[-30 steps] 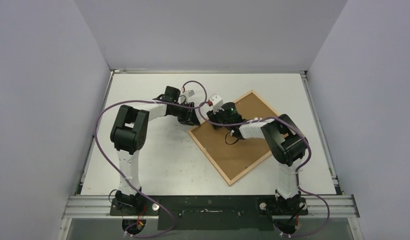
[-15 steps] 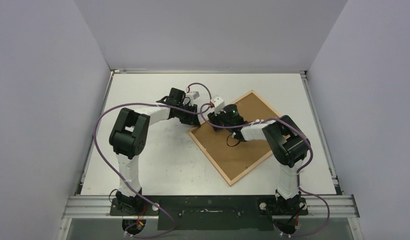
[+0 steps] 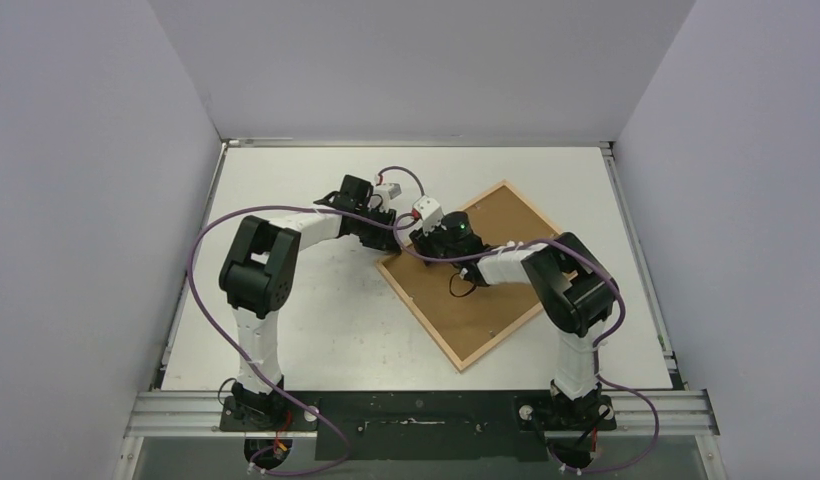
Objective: Put the photo into the frame
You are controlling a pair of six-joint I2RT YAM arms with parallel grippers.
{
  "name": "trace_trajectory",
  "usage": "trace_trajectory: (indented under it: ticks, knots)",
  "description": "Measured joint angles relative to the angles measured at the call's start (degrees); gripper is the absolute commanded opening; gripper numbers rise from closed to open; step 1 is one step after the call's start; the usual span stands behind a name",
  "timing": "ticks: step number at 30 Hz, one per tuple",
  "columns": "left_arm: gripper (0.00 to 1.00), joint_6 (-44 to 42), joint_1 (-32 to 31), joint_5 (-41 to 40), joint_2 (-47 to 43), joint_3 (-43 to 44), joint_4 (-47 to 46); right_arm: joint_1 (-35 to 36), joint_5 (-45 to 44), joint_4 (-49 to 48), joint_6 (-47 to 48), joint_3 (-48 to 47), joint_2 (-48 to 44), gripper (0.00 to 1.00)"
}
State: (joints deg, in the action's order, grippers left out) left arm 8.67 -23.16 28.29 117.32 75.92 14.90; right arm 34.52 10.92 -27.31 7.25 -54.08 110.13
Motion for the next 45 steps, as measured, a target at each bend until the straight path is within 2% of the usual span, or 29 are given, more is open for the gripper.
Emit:
trace_trajectory:
  ticks: [7,26,34,41,45]
  knots:
    - [0.0,-0.98,-0.15,-0.15,0.57,1.38,2.03,1.2,-3.98,0.13,2.86,0.0,0.02,0.34]
    - [0.0,-3.23,0.02,1.66,1.97,3.76,5.03,2.91,-7.26,1.25,7.52,-1.03,0.33,0.37]
    - [0.0,-3.91,0.11,2.14,2.03,3.76,5.11,4.02,-10.27,2.51,8.31,-2.67,1.29,0.29]
    - [0.0,-5.62,0.11,2.64,2.19,3.87,5.44,6.34,-15.54,1.73,10.01,-2.73,2.01,0.16]
    - [0.0,-7.32,0.11,2.99,2.19,3.91,5.68,7.48,-18.27,1.2,10.1,-2.73,2.47,0.14]
